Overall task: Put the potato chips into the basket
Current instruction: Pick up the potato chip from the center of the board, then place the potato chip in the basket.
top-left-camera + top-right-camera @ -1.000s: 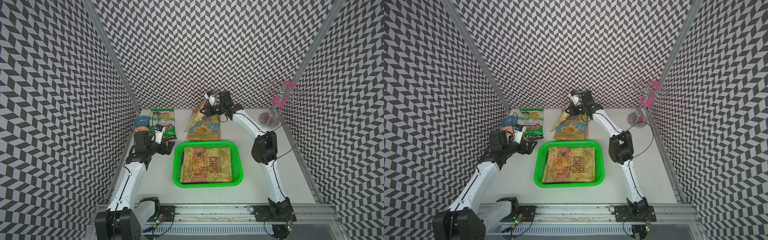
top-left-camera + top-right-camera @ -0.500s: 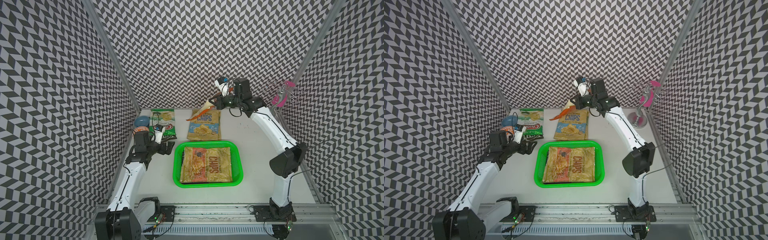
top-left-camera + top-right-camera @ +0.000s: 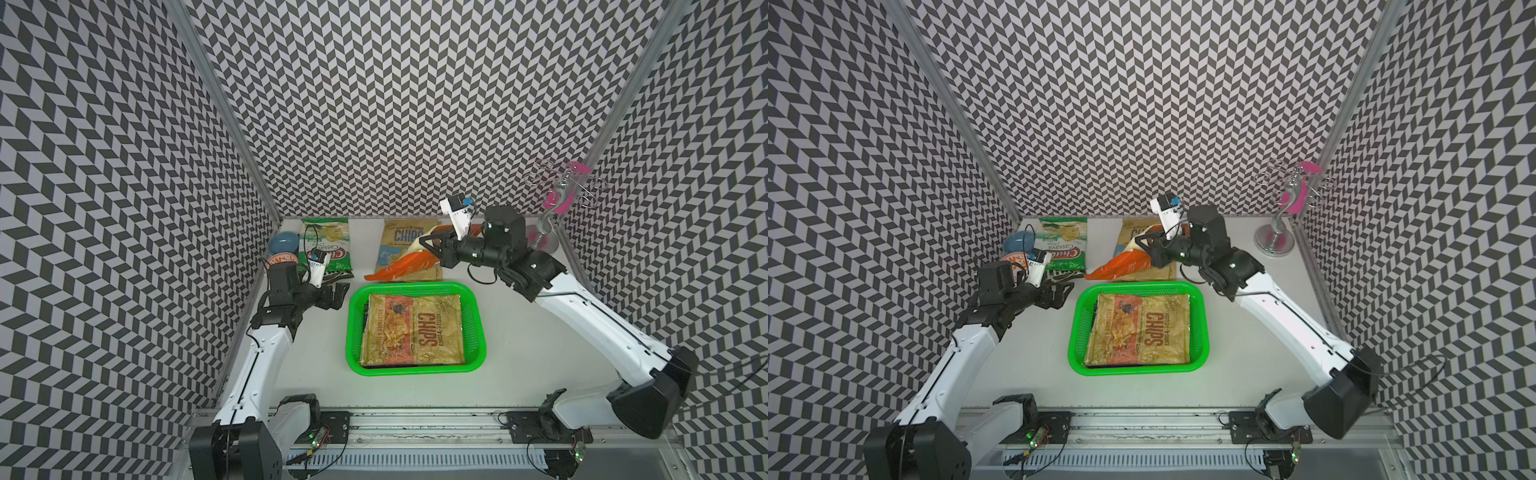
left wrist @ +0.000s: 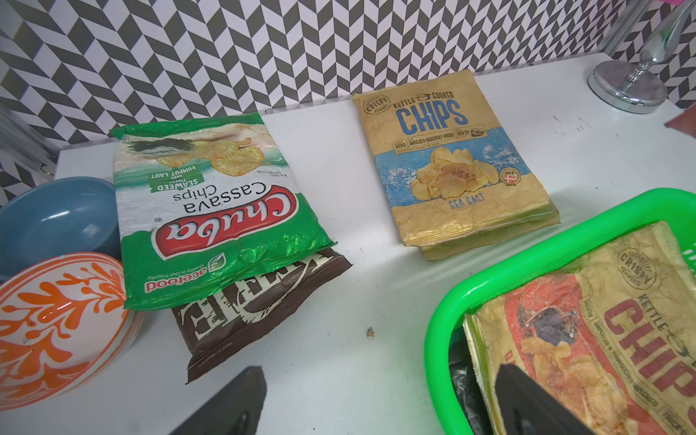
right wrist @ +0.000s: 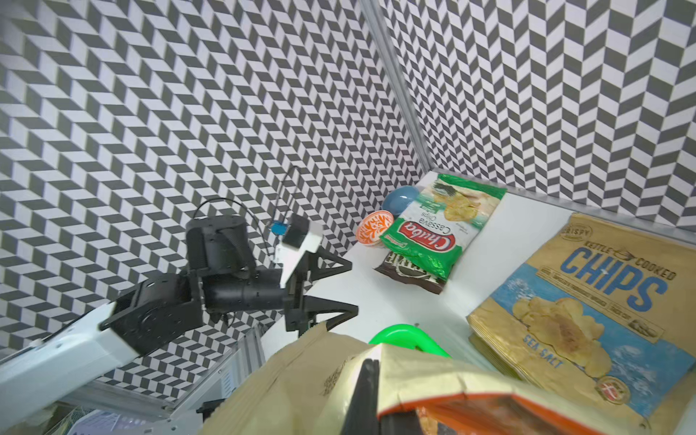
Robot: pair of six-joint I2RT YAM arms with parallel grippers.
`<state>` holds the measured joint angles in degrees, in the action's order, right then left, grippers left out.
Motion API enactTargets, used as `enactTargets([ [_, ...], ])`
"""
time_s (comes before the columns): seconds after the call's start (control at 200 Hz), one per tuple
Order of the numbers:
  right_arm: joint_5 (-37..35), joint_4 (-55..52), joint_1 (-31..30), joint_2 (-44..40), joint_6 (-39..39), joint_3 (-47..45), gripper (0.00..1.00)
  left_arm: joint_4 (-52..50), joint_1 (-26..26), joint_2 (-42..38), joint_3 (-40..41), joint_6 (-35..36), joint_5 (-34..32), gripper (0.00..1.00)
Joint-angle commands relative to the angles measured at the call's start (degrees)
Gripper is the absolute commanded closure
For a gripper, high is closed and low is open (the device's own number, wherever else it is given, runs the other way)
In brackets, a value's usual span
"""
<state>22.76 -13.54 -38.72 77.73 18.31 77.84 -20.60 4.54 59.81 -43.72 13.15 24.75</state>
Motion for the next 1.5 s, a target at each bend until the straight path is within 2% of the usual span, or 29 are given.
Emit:
enactTargets([
  [0.0,-8.4,14.8,-4.8,-6.1,4.7,-6.7,1.00,1.2,0.3,-1.2,0.2,-0.2,0.8,0.01],
  [0.095,-14.6,17.9,-8.6,-9.2,7.1,-11.4,1.00,1.2,0.3,-1.4,0.2,-0.2,0.8,0.01],
  [0.33,-38.0,20.6,-20.2,-13.5,11.6,-16.3,1.00,1.1,0.3,-1.4,0.2,-0.3,0.7,0.01],
  [0.541,-58.8,17.9,-29.8,-11.5,15.2,-15.6,1.00,1.4,0.3,-1.2,0.1,-0.5,-0.3,0.01],
  [0.661,-67.6,17.0,-32.4,-9.0,16.9,-15.7,1.00,1.8,0.3,-1.1,0.1,-1.0,-1.8,0.01],
  [0.841,-74.1,17.5,-33.7,-4.4,17.7,-16.5,1.00,2.1,0.4,-1.4,0.0,-1.4,-3.3,0.01],
  [1.147,-82.8,22.2,-33.7,4.8,8.3,-15.3,1.00,2.2,0.4,-1.5,0.0,-1.5,-3.6,0.01],
  [1.497,-81.1,23.7,-32.8,13.5,4.4,-12.0,1.00,2.1,0.5,-1.8,-0.1,-1.5,-3.8,0.01],
])
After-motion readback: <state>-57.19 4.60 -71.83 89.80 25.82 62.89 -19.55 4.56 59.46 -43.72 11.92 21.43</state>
